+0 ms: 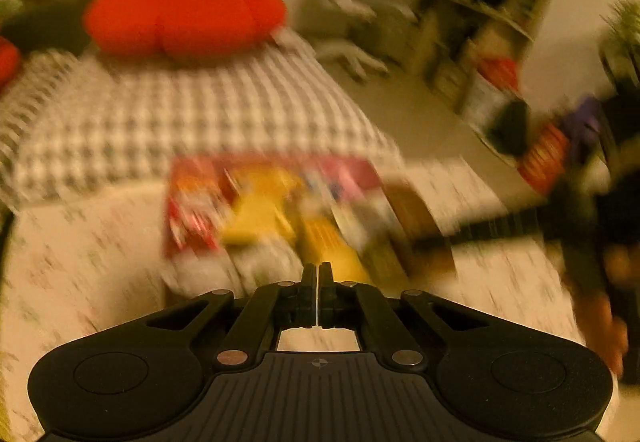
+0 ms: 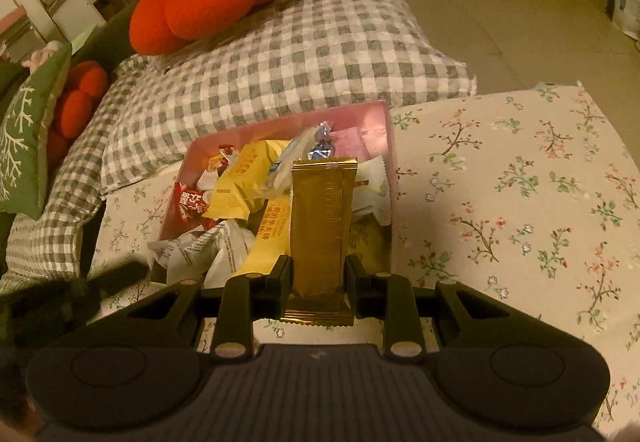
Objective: Organize snacks
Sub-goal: 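Grasp the orange cake packet with the left tool while the right carries the gold bar, then lower both packets into the pink box and open both tools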
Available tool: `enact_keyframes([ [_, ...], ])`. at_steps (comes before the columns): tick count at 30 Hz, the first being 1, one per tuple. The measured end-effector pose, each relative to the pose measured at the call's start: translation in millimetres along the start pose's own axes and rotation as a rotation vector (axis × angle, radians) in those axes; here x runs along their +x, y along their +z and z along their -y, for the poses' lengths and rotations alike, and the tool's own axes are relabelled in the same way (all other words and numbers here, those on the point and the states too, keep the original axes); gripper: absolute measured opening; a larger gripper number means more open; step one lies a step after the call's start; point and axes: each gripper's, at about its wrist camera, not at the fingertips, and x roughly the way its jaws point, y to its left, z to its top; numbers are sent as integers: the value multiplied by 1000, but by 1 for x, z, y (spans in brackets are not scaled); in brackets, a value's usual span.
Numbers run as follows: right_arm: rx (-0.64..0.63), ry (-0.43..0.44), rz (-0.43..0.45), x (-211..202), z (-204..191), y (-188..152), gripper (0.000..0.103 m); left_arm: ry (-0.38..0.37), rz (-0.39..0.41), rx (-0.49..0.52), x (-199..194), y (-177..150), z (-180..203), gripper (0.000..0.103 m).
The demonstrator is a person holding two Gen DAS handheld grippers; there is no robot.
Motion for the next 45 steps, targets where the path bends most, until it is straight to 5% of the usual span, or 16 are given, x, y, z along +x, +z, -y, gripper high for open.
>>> enact_keyframes([
  [2, 4, 6, 9, -4, 1, 0, 25, -22, -83, 21, 13, -16, 0, 13],
  [6, 27, 10, 0, -5, 2, -5, 25, 67, -147, 82, 37, -40, 15, 72],
  [7, 26, 8, -4, -5, 1, -7, 25, 79, -153, 123, 42, -46, 20, 75],
  [11, 21, 2, -11, -5, 0, -10, 25, 147, -179, 200, 60, -62, 30, 74],
  [16, 25, -4, -16, -1, 2, -9, 25, 218, -205, 255, 74, -71, 26, 39],
  [26, 45, 4, 24, -17, 11, -4, 25, 133, -73, 174, 18, -41, 10, 37],
  [31, 74, 3, 49, -21, 21, 3, 26, 147, 39, 87, -10, -11, -8, 37],
  [45, 14, 66, 52, 15, -4, 22, 25, 178, 118, -26, 19, 41, -48, 37],
])
